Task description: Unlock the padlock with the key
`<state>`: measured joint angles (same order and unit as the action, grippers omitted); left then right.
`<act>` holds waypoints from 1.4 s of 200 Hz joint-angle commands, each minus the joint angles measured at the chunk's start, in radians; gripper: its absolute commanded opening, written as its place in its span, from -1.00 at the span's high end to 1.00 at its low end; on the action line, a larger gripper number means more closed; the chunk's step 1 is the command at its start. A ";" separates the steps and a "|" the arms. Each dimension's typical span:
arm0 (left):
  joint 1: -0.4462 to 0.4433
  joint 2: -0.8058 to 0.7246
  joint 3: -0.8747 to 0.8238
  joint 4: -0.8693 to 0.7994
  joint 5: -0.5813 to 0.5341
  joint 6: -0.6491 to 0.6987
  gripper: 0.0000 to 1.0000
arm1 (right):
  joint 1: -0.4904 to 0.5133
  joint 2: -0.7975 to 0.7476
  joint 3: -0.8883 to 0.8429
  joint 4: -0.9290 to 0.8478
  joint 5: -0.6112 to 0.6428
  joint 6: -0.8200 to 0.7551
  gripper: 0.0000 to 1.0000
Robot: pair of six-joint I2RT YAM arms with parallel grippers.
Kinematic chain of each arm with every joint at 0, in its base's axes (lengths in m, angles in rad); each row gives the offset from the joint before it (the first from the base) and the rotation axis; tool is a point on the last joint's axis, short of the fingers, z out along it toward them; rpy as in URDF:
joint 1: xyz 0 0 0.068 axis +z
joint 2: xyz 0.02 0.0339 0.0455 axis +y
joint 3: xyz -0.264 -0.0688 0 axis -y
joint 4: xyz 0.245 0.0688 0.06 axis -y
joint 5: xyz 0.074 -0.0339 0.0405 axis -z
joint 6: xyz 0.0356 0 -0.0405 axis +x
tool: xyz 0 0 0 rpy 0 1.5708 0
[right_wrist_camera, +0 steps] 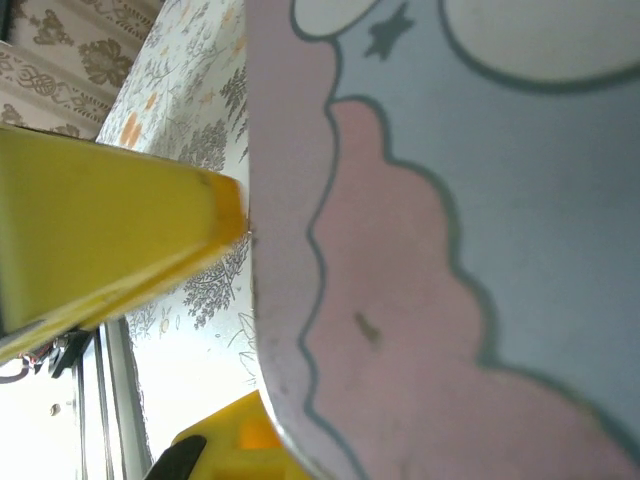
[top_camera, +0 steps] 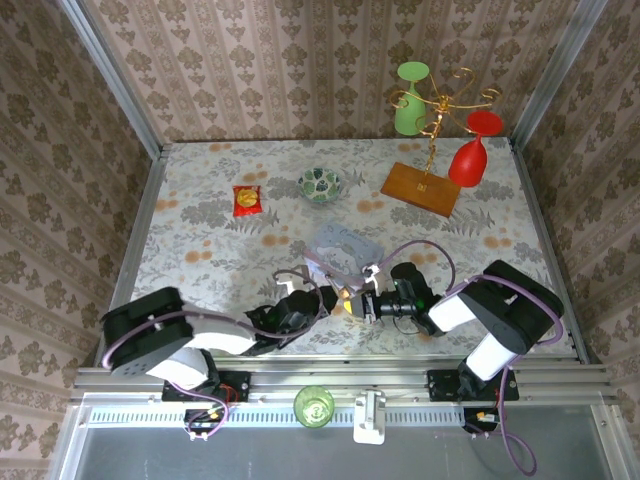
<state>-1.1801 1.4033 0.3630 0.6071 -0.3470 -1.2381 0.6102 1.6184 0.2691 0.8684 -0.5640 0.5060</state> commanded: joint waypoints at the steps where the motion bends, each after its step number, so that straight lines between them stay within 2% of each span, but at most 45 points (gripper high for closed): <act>1: 0.025 -0.079 0.028 -0.376 -0.040 0.144 0.63 | -0.013 0.028 0.002 -0.062 0.058 0.050 0.98; 40: 0.047 -0.096 0.010 -0.371 -0.014 0.177 0.63 | -0.013 0.041 0.010 -0.052 0.052 0.065 0.97; 55: 0.019 -0.106 0.044 -0.389 -0.047 0.227 0.64 | -0.013 0.056 0.005 -0.012 0.038 0.100 0.96; 68: -0.038 -0.133 0.088 -0.411 -0.130 0.284 0.63 | -0.010 0.067 0.019 -0.031 0.013 0.126 0.95; 94: -0.050 -0.123 0.222 -0.545 -0.164 0.369 0.37 | 0.012 0.075 0.026 -0.053 -0.002 0.190 0.83; 102: -0.049 -0.110 0.237 -0.543 -0.167 0.397 0.36 | 0.018 0.070 0.033 -0.097 0.008 0.202 0.71; 115: -0.046 -0.080 0.266 -0.550 -0.159 0.440 0.29 | 0.022 0.047 0.039 -0.185 0.050 0.202 0.62; 127: -0.043 -0.043 0.296 -0.544 -0.148 0.474 0.20 | 0.020 0.010 0.053 -0.287 0.083 0.180 0.27; 138: -0.026 0.008 0.316 -0.533 -0.126 0.491 0.19 | 0.020 -0.032 0.061 -0.360 0.116 0.166 0.10; 150: 0.017 0.064 0.325 -0.509 -0.069 0.480 0.20 | 0.011 -0.081 0.069 -0.429 0.150 0.158 0.11; 161: 0.044 0.102 0.301 -0.445 -0.035 0.461 0.31 | 0.000 -0.122 0.075 -0.481 0.180 0.157 0.18; 171: 0.058 0.127 0.283 -0.398 -0.026 0.456 0.43 | -0.005 -0.151 0.094 -0.548 0.200 0.149 0.19; 194: 0.057 0.167 0.313 -0.441 -0.039 0.471 0.48 | -0.006 -0.243 0.120 -0.675 0.262 0.117 0.14; 226: 0.047 0.167 0.288 -0.423 -0.064 0.470 0.49 | -0.020 -0.381 0.105 -0.721 0.409 0.098 0.08; 245: 0.044 0.133 0.270 -0.403 -0.059 0.468 0.45 | -0.032 -0.404 0.105 -0.699 0.412 0.103 0.09; 257: 0.045 0.128 0.296 -0.478 -0.065 0.467 0.31 | -0.032 -0.401 0.106 -0.690 0.407 0.107 0.09; 269: 0.039 0.158 0.337 -0.560 -0.092 0.477 0.25 | -0.032 -0.389 0.110 -0.690 0.405 0.107 0.11; 280: 0.042 0.190 0.356 -0.554 -0.057 0.467 0.25 | -0.032 -0.377 0.104 -0.674 0.401 0.110 0.12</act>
<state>-1.1316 1.5616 0.6647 0.1329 -0.4068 -0.7811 0.5804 1.2259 0.3714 0.2089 -0.1974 0.6247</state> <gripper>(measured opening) 0.372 0.447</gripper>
